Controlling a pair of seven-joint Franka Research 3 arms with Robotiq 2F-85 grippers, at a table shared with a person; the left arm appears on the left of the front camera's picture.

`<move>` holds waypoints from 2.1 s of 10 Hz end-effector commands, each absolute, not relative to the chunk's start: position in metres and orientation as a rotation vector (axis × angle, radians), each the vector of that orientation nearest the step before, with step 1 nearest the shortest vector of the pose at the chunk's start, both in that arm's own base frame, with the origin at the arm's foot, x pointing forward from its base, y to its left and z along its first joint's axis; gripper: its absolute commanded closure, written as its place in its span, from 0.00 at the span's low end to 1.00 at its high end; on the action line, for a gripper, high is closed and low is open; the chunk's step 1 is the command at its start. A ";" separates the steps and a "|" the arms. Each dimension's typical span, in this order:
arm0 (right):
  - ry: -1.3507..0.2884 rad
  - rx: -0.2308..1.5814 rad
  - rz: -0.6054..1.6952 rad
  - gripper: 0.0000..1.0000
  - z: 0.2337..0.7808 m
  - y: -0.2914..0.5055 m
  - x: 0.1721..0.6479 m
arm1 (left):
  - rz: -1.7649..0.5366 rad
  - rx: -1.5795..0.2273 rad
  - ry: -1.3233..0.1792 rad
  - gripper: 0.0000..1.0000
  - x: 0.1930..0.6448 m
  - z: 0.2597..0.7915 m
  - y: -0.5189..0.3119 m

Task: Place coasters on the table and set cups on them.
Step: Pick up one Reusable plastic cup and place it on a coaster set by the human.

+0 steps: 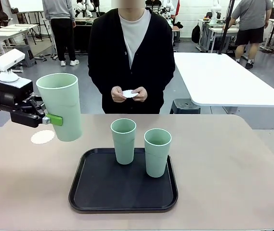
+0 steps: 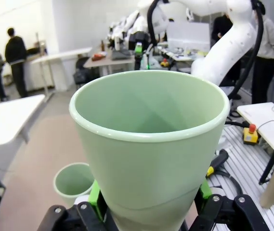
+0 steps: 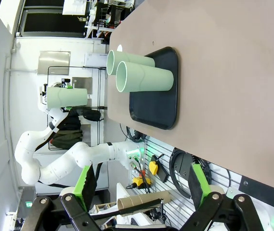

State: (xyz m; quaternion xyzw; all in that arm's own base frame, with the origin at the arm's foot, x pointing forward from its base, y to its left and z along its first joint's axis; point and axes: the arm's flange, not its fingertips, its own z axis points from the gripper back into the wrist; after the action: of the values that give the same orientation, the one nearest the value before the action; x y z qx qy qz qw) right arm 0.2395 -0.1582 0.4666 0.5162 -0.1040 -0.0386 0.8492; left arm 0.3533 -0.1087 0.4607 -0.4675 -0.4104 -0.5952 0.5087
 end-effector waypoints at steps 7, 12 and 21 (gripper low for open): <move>-0.218 1.095 -0.076 0.00 0.467 -0.159 0.239 | -1.138 -0.808 -1.267 0.15 0.469 0.494 0.097; -0.218 1.095 -0.076 0.00 0.467 -0.159 0.239 | -1.136 -0.778 -1.252 0.15 0.469 0.491 0.111; -0.218 1.095 -0.076 0.00 0.467 -0.159 0.239 | -1.079 -0.995 -1.214 0.15 0.556 0.411 0.163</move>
State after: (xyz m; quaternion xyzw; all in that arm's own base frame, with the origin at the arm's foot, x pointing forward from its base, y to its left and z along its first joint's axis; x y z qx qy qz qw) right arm 0.2393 -0.1584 0.4667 0.5162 -0.1041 -0.0389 0.8492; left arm 0.5544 0.1494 0.4067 -0.4331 -0.5017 -0.4577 0.5926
